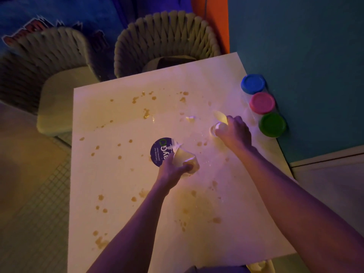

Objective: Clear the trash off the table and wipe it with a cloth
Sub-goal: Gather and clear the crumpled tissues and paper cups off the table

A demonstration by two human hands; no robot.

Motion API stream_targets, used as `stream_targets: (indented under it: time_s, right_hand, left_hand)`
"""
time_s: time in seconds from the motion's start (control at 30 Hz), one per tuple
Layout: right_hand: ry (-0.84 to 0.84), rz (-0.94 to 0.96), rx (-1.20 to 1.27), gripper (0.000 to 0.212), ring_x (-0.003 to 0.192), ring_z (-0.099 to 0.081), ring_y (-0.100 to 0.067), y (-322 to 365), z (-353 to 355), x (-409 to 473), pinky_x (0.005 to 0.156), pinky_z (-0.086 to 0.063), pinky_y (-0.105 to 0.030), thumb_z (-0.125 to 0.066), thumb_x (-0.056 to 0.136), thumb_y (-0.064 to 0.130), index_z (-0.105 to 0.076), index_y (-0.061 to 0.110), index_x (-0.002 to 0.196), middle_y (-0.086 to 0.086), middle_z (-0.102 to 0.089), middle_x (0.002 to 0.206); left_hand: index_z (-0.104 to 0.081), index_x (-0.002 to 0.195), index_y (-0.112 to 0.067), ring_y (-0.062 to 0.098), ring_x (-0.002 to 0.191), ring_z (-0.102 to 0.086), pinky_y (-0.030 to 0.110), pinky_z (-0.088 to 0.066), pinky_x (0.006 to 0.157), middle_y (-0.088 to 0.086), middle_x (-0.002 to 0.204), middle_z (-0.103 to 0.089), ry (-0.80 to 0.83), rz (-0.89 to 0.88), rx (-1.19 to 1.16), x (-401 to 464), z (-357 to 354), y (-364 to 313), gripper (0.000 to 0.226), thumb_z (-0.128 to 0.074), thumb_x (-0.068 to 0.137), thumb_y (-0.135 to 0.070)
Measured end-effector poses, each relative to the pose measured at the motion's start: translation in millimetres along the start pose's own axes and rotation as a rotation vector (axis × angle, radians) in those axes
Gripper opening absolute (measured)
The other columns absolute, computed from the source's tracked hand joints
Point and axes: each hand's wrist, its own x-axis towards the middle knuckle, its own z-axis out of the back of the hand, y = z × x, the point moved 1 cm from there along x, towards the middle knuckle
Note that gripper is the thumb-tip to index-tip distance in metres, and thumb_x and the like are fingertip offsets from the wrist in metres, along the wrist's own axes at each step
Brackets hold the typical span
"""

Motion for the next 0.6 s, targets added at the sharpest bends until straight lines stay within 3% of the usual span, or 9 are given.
stream_targets:
  time_s: [0.23, 0.33, 0.43, 0.6]
  right_hand:
    - [0.111, 0.109, -0.204, 0.039, 0.116, -0.050, -0.034, 15, -19, 14, 0.089, -0.043, -0.037, -0.054, 0.088, 0.034, -0.056, 0.017, 0.123, -0.012, -0.051, 0.120]
    - [0.112, 0.118, -0.218, 0.042, 0.116, -0.049, -0.034, 14, -21, 17, 0.088, -0.044, -0.038, -0.056, 0.087, 0.036, -0.055, 0.018, 0.124, -0.010, -0.048, 0.122]
    - [0.114, 0.124, -0.224, 0.052, 0.116, -0.047, -0.033, 15, -22, 19, 0.088, -0.046, -0.041, -0.064, 0.080, 0.041, -0.050, 0.022, 0.127, -0.008, -0.040, 0.127]
    - [0.176, 0.110, -0.248, 0.070, 0.115, -0.046, -0.033, 14, -26, 22, 0.087, -0.046, -0.042, -0.070, 0.075, 0.053, -0.039, 0.032, 0.134, -0.007, -0.035, 0.129]
  left_hand:
    - [-0.067, 0.113, -0.026, 0.021, 0.092, -0.071, 0.041, -0.061, 0.079, -0.002, 0.099, -0.075, -0.038, 0.015, -0.019, 1, 11, 6, 0.051, -0.085, 0.066, -0.025]
    - [-0.067, 0.115, -0.027, 0.023, 0.094, -0.072, 0.048, -0.061, 0.082, -0.002, 0.102, -0.075, -0.040, 0.042, -0.017, 3, 15, 9, 0.057, -0.085, 0.061, -0.035]
    - [-0.067, 0.113, -0.031, 0.022, 0.093, -0.072, 0.053, -0.059, 0.084, -0.004, 0.101, -0.075, -0.031, 0.051, 0.006, 8, 19, 15, 0.057, -0.084, 0.060, -0.042]
    - [-0.066, 0.113, -0.027, 0.021, 0.093, -0.071, 0.050, -0.060, 0.083, -0.003, 0.100, -0.074, -0.044, 0.055, -0.011, 8, 21, 10, 0.060, -0.083, 0.058, -0.042]
